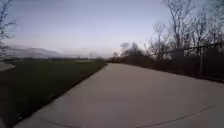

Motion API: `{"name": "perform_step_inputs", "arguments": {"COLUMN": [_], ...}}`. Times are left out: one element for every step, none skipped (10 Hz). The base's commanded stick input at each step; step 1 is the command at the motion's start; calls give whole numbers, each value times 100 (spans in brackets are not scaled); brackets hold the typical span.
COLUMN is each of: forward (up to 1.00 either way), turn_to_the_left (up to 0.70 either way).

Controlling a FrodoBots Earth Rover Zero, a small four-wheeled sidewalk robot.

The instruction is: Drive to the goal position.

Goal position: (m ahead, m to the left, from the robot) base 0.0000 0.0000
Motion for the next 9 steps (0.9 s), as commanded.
{"name": "perform_step_inputs", "arguments": {"forward": [4, 2, 0, 3, 5, 4, 2, 1, 5], "turn_to_the_left": [0, 0, 0, 0, 0, 0, 0, 0, 0]}}
